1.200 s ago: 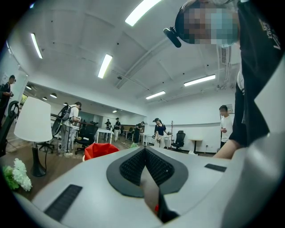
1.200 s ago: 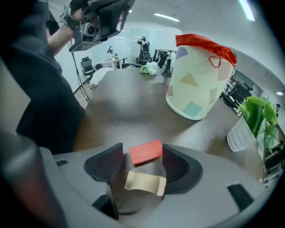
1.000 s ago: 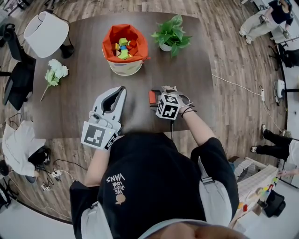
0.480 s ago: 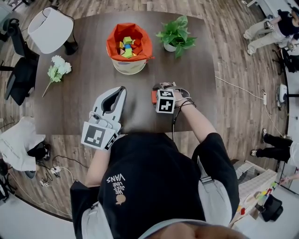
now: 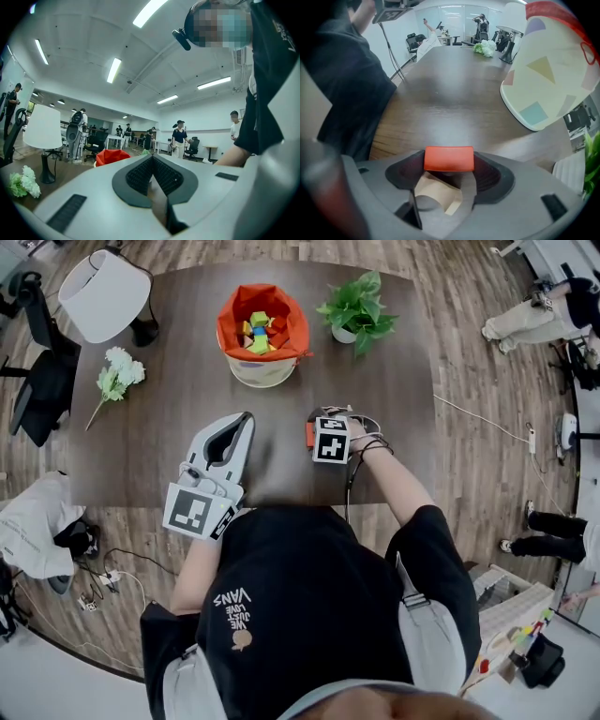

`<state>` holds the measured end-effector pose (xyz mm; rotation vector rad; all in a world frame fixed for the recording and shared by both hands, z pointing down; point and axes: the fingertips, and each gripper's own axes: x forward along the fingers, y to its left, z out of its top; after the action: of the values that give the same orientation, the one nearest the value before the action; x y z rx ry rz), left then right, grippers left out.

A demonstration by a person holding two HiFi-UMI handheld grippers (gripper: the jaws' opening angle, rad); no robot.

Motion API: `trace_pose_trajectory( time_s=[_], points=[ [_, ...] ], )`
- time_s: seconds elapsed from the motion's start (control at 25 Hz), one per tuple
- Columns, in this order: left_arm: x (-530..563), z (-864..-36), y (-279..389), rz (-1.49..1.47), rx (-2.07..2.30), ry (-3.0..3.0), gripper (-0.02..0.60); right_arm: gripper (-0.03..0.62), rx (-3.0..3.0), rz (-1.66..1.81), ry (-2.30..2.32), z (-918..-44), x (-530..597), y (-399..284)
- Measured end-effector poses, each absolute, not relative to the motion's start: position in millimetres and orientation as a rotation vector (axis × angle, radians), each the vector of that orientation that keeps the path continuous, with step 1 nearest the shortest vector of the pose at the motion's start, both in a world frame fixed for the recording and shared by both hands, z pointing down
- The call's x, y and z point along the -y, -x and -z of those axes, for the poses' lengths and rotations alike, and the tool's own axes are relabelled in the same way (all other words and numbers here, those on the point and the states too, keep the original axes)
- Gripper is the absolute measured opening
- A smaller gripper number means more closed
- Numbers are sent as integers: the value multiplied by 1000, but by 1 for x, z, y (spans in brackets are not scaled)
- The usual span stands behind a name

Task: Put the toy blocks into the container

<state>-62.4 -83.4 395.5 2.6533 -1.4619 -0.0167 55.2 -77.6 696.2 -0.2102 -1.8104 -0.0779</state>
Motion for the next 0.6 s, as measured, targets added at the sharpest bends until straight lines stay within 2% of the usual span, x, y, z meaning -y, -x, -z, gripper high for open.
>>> trace_pose_trajectory(
  time_s=[0.6],
  points=[
    [80,-392,61,9,1456,-2666,11,308,1883,114,105,-684,82,-52]
  ],
)
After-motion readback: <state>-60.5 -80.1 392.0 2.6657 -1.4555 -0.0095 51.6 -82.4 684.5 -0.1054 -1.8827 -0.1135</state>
